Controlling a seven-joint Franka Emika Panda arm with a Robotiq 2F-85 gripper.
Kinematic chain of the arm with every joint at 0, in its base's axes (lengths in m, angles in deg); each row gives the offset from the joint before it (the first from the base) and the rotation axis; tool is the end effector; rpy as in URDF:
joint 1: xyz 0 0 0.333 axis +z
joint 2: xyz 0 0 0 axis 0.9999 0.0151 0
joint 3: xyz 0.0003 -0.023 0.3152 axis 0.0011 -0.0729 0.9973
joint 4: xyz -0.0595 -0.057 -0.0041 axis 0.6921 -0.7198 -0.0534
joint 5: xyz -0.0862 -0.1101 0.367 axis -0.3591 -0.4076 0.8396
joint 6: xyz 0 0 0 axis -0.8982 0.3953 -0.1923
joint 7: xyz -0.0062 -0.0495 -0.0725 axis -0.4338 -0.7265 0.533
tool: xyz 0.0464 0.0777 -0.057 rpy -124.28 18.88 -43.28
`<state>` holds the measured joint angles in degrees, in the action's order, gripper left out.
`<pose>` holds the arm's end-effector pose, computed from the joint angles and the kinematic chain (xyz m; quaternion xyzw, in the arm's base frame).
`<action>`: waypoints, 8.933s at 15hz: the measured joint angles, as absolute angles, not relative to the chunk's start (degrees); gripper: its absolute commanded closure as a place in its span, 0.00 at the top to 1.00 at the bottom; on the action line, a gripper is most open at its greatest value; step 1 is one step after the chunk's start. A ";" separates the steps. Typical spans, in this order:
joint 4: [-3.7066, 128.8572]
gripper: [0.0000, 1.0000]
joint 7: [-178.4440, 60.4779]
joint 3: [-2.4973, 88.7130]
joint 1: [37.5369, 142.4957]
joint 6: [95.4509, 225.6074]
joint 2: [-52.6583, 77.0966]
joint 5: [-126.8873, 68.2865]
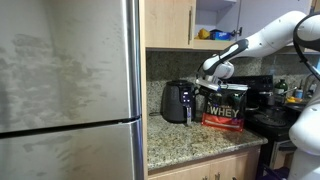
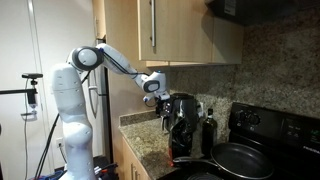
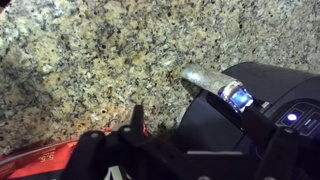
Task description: Pull the food basket out of the air fryer
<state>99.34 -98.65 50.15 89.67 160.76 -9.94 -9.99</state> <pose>0.5224 0.0374 0.4254 -0.8927 0.4265 -0.0457 0.1382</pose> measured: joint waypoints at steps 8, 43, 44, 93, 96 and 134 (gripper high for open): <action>99.33 1.00 -100.04 50.15 89.72 161.00 -9.94 -8.85; 85.10 1.00 -114.52 50.36 89.58 125.13 -20.44 -15.40; 85.10 1.00 -114.52 50.36 89.58 125.13 -20.44 -15.40; 101.77 1.00 -121.36 52.03 91.79 179.68 -5.29 -29.46; 101.77 1.00 -123.02 51.98 91.78 179.46 -5.29 -30.01; 100.58 1.00 -128.02 51.89 92.36 179.65 -5.03 -24.38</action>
